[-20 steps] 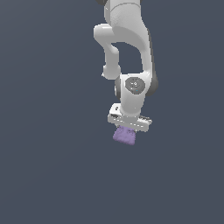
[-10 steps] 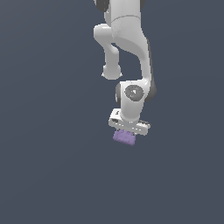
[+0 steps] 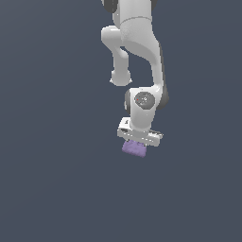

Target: Pick up the object and move it to a goal position.

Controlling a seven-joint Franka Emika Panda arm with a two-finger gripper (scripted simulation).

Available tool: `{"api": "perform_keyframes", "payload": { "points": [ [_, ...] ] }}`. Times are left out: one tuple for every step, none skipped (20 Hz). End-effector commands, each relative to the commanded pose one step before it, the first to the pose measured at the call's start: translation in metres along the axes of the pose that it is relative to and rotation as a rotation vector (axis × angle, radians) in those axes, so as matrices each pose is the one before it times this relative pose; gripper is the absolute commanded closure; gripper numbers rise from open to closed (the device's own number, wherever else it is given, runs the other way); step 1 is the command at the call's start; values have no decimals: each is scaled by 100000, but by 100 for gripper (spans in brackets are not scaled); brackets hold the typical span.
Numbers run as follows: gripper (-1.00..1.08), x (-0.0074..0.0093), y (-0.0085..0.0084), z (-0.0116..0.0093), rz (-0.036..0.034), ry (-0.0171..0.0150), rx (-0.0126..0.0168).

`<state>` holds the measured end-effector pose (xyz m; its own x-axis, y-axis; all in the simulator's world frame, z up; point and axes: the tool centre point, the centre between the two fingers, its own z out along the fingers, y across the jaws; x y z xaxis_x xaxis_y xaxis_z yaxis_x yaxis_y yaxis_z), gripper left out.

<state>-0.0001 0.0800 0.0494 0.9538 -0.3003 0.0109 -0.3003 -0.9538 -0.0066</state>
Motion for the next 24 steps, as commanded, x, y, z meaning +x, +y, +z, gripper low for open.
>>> {"api": "perform_keyframes", "payload": {
  "points": [
    [108,-230,388,1145,373,-1091,-670],
    [108,0,0,0,0,0,0],
    [108,206,-378,-1140,-484,1069,626],
    [108,-6,8,-23,0,0,0],
    [108,-17,24,-68,0,0,0],
    [108,-28,40,-113,0,0,0],
    [108,-40,56,-159,0,0,0],
    [108,-51,72,-205,0,0,0],
    [108,-62,88,-251,0,0,0],
    [108,-64,118,-258,27,-57,-28],
    [108,-85,120,-343,0,0,0],
    [108,-97,137,-390,0,0,0],
    [108,-108,153,-437,0,0,0],
    [108,-109,183,-446,27,-58,-26],
    [108,-131,186,-534,0,0,0],
    [108,-143,203,-583,0,0,0],
    [108,-144,233,-594,27,-58,-26],
    [108,-167,237,-683,0,0,0],
    [108,-167,268,-696,27,-58,-25],
    [108,-191,273,-787,0,0,0],
    [108,-185,308,-788,39,-83,-34],
    [108,-215,309,-896,0,0,0],
    [108,-211,336,-905,27,-59,-23],
    [108,-213,341,-922,27,-59,-22]
  ]
}}
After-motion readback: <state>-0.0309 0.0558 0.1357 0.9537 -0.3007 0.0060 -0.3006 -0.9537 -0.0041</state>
